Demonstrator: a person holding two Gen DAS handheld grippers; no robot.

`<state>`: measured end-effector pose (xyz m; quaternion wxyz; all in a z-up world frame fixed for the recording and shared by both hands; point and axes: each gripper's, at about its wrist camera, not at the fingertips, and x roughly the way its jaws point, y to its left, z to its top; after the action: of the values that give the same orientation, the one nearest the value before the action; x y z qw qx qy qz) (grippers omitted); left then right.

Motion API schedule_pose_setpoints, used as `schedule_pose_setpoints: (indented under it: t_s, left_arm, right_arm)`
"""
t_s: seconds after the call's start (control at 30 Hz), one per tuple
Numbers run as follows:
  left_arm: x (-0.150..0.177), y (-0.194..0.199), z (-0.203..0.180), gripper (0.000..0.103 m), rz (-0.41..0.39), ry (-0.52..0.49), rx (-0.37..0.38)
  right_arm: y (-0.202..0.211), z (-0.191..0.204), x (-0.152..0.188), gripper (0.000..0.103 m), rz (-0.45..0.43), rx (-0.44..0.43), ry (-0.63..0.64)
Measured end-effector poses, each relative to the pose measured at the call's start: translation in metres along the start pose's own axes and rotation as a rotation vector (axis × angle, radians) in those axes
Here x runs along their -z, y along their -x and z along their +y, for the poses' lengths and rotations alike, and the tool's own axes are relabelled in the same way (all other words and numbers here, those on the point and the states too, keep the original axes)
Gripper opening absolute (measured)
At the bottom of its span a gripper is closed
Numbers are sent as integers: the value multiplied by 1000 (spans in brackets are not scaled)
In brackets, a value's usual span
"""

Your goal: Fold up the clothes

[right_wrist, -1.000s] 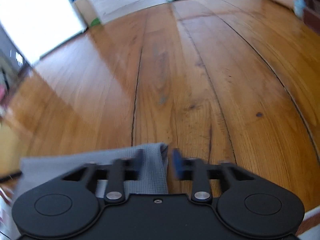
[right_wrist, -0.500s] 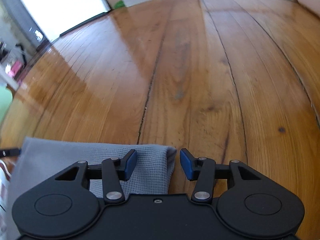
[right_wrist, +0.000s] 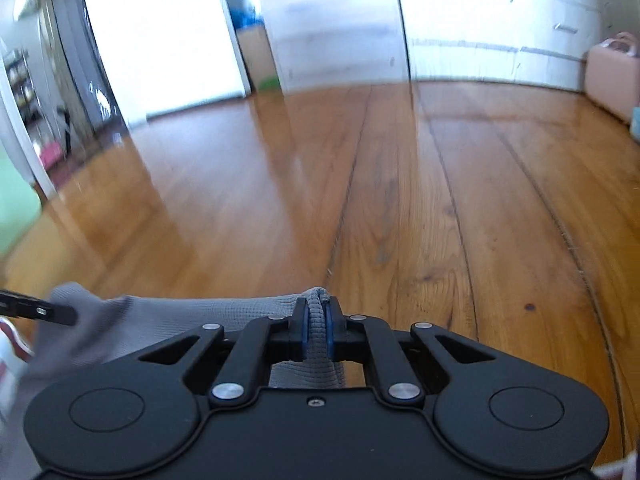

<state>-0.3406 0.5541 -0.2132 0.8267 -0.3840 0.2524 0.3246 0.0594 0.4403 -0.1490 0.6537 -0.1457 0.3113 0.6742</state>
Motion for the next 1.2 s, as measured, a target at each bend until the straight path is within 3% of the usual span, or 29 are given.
schedule_pose_setpoints:
  t_s: [0.17, 0.27, 0.37, 0.43, 0.5, 0.57, 0.63, 0.67, 0.8, 0.9, 1.03, 1.13, 1.2]
  left_arm:
    - [20, 62, -13, 10, -86, 34, 54]
    - [51, 95, -23, 10, -61, 77, 101]
    - [94, 115, -29, 10, 66, 60, 20]
    - [121, 114, -24, 13, 177, 74, -39]
    - [143, 109, -13, 17, 265, 140, -58]
    - [144, 108, -1, 24, 267, 234, -60]
    - [140, 111, 3, 59, 234, 250, -95]
    - [138, 111, 3, 61, 220, 248, -111]
    - [136, 107, 2, 62, 223, 233, -118]
    - [136, 107, 2, 62, 227, 224, -108]
    - [138, 112, 8, 63, 188, 261, -2]
    - [139, 109, 11, 70, 171, 315, 87]
    - [140, 99, 10, 70, 214, 333, 52]
  right_arm:
    - [81, 15, 19, 10, -105, -30, -50]
    - [117, 15, 51, 10, -80, -37, -81]
    - [147, 12, 87, 10, -33, -39, -126]
    - [151, 7, 116, 10, 46, -36, -169]
    - [151, -4, 140, 11, 112, -35, -263]
    - [149, -17, 158, 15, 170, -48, -383]
    - [145, -25, 156, 17, 180, -94, -471]
    - [142, -30, 155, 20, 184, -117, -514]
    - [152, -26, 149, 46, 147, -143, -514]
    - [149, -26, 154, 46, 170, -172, -557]
    - [146, -26, 160, 46, 199, -200, -607]
    - [141, -28, 162, 51, 218, -201, -633]
    - [138, -29, 163, 53, 230, -202, -651]
